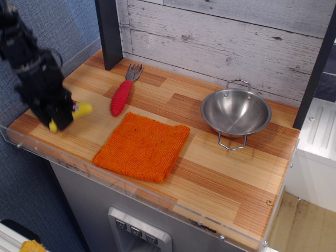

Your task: Move banana from front left into the bowl.

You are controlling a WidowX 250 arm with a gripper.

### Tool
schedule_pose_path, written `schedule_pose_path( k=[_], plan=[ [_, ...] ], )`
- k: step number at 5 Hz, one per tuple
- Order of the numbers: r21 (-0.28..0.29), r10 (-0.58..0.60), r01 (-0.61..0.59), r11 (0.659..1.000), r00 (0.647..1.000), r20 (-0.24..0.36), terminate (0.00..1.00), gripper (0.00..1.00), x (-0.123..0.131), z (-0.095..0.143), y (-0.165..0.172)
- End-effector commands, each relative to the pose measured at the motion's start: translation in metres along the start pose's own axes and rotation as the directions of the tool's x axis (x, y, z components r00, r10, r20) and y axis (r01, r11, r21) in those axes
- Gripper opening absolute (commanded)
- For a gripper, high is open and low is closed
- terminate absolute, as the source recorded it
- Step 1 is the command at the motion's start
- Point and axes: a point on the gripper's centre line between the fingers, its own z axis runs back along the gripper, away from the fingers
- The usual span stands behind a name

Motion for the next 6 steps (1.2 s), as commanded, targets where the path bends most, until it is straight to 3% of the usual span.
schedule_pose_path(
  k=[1, 2, 3, 4, 6],
  plan=[
    [0.033, 0.011, -0.016, 0.999, 0.990, 0.139, 0.00, 0.00, 0.013, 0.086, -0.019],
    [0.036, -0.036, 0.031, 0.999, 0.989, 0.143, 0.00, 0.00, 0.023, 0.100, -0.046],
    [0.023, -0.113, 0.111, 0.994, 0.986, 0.126, 0.00, 0.00, 0.035, 0.096, -0.088],
    [0.013, -0.188, 0.187, 0.982, 0.978, 0.094, 0.00, 0.00, 0.042, 0.078, -0.134],
    [0.007, -0.244, 0.244, 0.970, 0.967, 0.071, 0.00, 0.00, 0.059, 0.045, -0.179]
  ],
)
